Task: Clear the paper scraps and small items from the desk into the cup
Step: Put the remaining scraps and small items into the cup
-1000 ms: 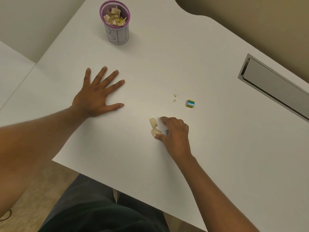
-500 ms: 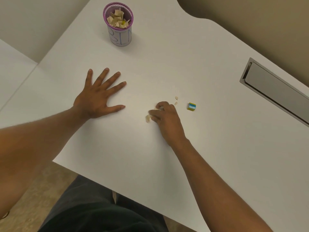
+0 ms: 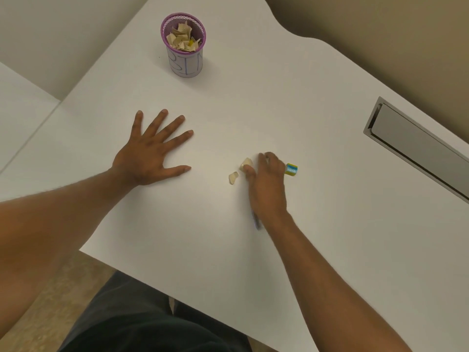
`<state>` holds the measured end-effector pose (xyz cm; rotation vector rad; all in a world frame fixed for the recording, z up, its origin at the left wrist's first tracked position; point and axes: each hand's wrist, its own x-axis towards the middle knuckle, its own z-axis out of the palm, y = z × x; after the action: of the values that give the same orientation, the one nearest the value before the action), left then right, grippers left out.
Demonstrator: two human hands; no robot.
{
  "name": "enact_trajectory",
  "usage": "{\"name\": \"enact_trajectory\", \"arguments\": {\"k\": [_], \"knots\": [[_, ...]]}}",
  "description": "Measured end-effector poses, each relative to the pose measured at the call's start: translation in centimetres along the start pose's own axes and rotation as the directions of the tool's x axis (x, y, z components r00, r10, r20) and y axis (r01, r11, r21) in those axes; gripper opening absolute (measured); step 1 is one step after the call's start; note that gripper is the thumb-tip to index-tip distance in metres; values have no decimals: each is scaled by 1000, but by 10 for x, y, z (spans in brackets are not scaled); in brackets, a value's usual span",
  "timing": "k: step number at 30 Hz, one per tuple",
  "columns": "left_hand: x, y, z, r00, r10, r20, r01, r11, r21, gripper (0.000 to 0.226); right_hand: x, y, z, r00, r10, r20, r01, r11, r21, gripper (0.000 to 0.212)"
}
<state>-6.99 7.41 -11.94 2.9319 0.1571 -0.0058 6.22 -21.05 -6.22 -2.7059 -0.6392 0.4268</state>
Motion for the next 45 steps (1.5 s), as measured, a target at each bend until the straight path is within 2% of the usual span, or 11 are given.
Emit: {"name": "enact_trajectory", "arguments": {"k": [4, 7, 11, 15, 18, 24, 29, 33, 37, 41, 45], "knots": [[0, -1, 3, 1000, 6, -15, -6, 1000, 10, 90, -22, -21, 20, 997, -58, 44, 61, 996, -59, 61], [-1, -3, 4, 999, 10, -30, -10, 1000, 11, 89, -28, -28, 24, 993, -106, 51, 113, 982, -152, 47], [0, -4, 7, 1000, 6, -26, -6, 1000, 14, 90, -27, -30, 16, 990, -126, 57, 123, 991, 48, 38], [0, -7, 9, 999, 9, -38, -7, 999, 36, 89, -10, -24, 15, 978, -187, 94, 187, 982, 10, 29], [-1, -7, 9, 999, 4, -42, -2, 999, 50, 90, 2, -25, 14, 988, -132, 83, 130, 991, 34, 22], [-1, -7, 9, 999, 6, -44, -3, 998, 70, 89, 39, -57, -10, 981, 151, 120, -186, 899, 396, 19], [-2, -7, 11, 998, 13, -67, -9, 998, 60, 90, 108, -121, -65, 993, 98, -64, -44, 819, 572, 13], [-1, -7, 14, 997, 20, -77, -16, 998, 57, 90, 169, -179, -87, 964, -189, -185, 244, 905, 348, 15], [-2, -9, 17, 998, 20, -58, -17, 998, 56, 91, 216, -210, -75, 905, -424, -4, 424, 905, -3, 22], [-1, -9, 16, 998, 18, -57, -15, 999, 48, 92, 239, -218, -58, 858, -480, 179, 511, 831, -220, 27], [0, -8, 15, 999, 17, -45, -15, 999, 41, 91, 245, -220, -55, 823, -500, 268, 560, 792, -242, 28]]}}
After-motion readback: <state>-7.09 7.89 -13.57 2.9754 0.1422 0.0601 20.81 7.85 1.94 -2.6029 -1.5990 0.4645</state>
